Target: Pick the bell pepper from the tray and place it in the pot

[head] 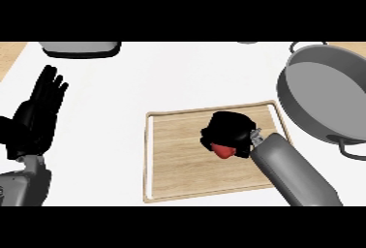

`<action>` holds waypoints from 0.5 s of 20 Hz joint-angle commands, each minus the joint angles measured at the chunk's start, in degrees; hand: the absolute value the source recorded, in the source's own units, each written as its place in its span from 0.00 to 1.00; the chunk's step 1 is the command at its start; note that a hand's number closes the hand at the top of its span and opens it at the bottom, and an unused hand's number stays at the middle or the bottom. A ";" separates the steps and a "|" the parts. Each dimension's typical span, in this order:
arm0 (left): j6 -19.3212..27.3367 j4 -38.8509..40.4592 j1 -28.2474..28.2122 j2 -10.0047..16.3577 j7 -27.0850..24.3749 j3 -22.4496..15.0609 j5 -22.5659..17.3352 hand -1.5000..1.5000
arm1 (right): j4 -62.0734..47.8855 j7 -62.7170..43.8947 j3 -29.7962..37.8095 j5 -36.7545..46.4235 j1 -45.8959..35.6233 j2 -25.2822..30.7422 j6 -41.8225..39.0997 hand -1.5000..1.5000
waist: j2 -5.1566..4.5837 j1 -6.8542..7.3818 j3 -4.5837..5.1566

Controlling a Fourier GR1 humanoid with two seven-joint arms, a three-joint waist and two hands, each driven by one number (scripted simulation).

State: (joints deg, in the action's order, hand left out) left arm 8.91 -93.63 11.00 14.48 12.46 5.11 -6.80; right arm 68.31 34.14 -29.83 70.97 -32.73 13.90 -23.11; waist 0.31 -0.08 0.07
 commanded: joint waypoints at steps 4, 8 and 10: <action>1.05 -0.66 -2.51 0.75 -0.09 2.52 -0.33 0.50 | -1.11 -26.13 16.22 -6.31 11.84 -10.50 -2.29 1.00 | 0.70 -3.81 -0.06; 1.00 -1.01 -0.83 -0.37 1.77 -0.07 0.47 0.50 | 9.34 -39.71 14.58 -11.08 16.23 -13.67 -0.15 1.00 | 0.56 -2.35 -0.05; -1.16 -0.38 -1.96 1.23 0.17 2.80 -2.08 0.50 | 16.67 -43.62 14.28 -13.57 19.59 -13.75 2.90 1.00 | 0.50 -1.91 -0.01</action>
State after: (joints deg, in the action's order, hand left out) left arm 9.32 -94.47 9.18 14.67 13.08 6.33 -7.18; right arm 76.74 0.45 -15.70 61.87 -19.09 2.31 -23.01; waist 1.08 -2.28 0.16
